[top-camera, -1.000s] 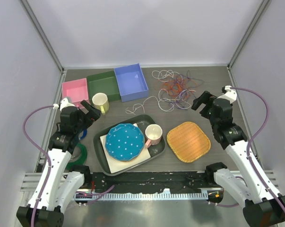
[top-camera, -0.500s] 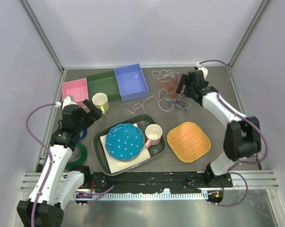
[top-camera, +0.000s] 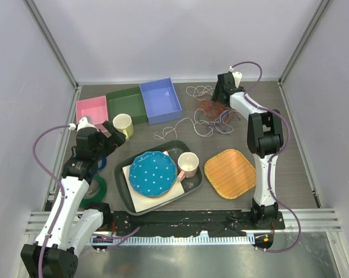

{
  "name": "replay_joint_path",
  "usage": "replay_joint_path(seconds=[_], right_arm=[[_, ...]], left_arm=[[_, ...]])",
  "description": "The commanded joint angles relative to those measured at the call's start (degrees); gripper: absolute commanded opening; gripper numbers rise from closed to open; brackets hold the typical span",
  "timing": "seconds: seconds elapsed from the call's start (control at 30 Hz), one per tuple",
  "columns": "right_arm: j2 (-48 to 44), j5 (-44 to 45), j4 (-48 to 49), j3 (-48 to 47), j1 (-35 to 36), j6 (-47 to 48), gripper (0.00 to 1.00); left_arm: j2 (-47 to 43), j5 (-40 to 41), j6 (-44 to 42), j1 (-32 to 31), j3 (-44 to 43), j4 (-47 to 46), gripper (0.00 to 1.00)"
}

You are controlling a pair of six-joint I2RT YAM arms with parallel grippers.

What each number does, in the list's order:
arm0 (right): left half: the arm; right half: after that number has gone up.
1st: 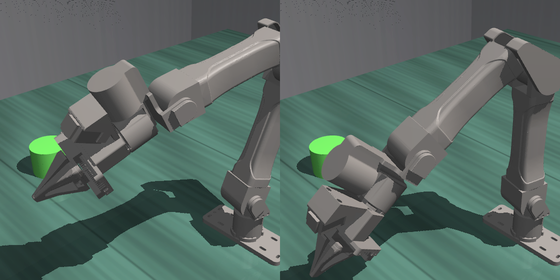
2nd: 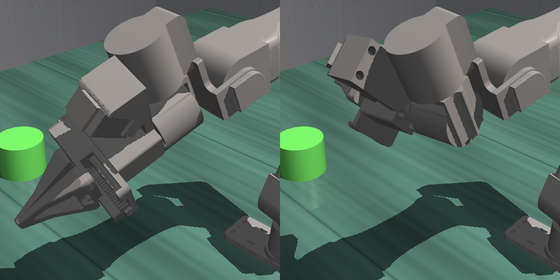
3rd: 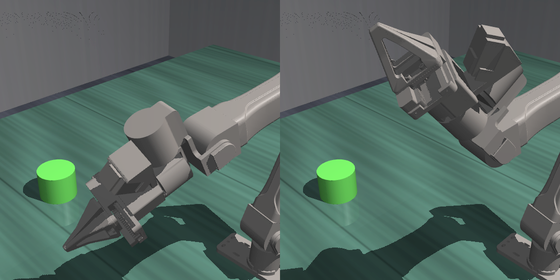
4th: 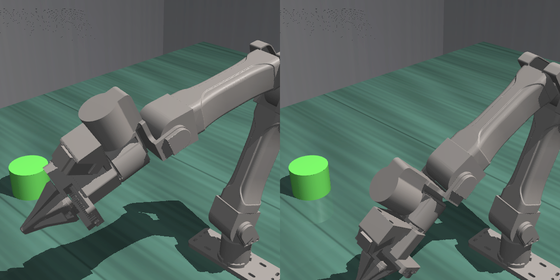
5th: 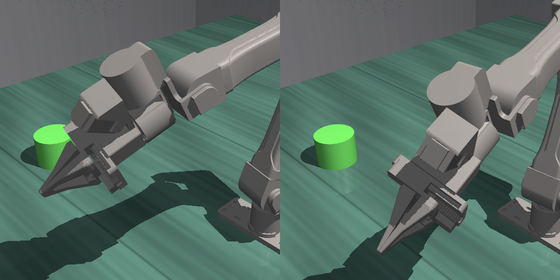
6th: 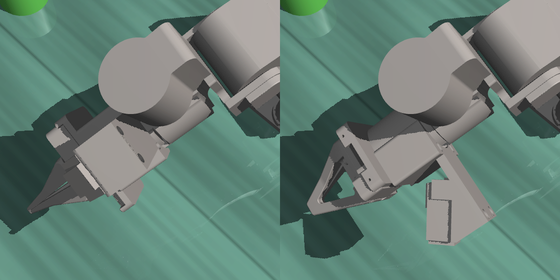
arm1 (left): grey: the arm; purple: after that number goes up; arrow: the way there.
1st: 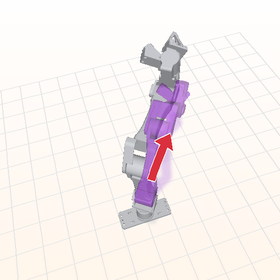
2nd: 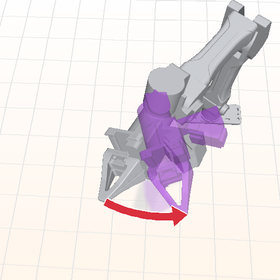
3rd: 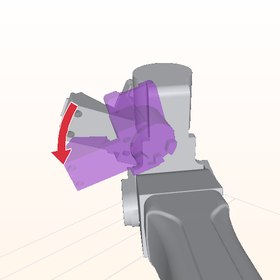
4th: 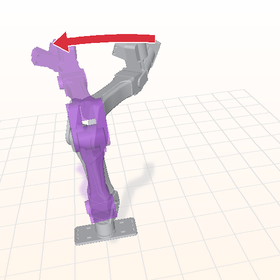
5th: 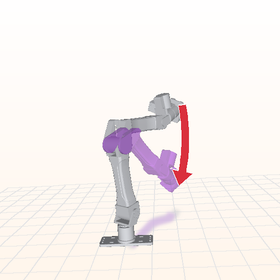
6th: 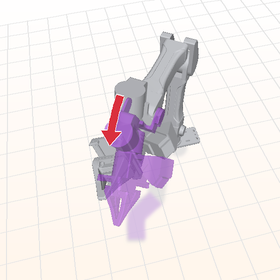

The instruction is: Untangle the cables

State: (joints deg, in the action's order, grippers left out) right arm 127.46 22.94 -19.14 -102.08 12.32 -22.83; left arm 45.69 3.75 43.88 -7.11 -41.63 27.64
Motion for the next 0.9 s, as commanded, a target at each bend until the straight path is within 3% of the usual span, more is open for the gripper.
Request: replay_joint_path(seconds=[0.0,0.13,0.27,0.33,0.4,0.53,0.63,0.73,0.87], right_arm=[[0.2,1.7,0.7,-3.1,-1.8,-0.8,0.8],[2.7,-0.9,1.7,-5.5,-2.9,-0.6,0.75],[2.2,-3.9,3.2,-5.6,-4.0,0.6,0.26],[0.7,-6.6,5.7,-3.9,-4.4,2.5,0.17],[-2.6,-9.3,6.7,-2.5,-4.7,3.8,0.01],[-12.9,-19.3,15.6,9.2,-4.8,6.2,0.01],[-22.5,-22.1,23.4,17.9,-4.8,6.9,0.01],[-28.8,-25.7,23.9,21.0,-4.8,6.6,0.01],[-34.3,-37.8,19.6,20.0,-4.8,4.6,0.01]], left_arm=[[0.4,-3.1,-2.5,-0.2,-1.2,-4.2,1.0],[3.2,-10.6,-2.8,-0.3,-4.0,-9.8,1.0],[12.7,-14.7,-4.1,-3.5,-10.8,-15.0,1.0],[17.7,-13.9,-5.5,-7.4,-14.6,-15.6,1.0],[25.4,-16.0,-7.3,-10.3,-20.2,-16.1,1.0],[38.4,-23.3,-8.6,-13.5,-30.2,-17.7,1.0],[47.1,-28.2,-11.0,-16.3,-39.1,-16.7,1.0],[53.5,-30.0,-15.4,-20.0,-46.9,-14.4,1.0],[59.5,-27.4,-22.8,-25.8,-56.1,-9.4,1.0]])
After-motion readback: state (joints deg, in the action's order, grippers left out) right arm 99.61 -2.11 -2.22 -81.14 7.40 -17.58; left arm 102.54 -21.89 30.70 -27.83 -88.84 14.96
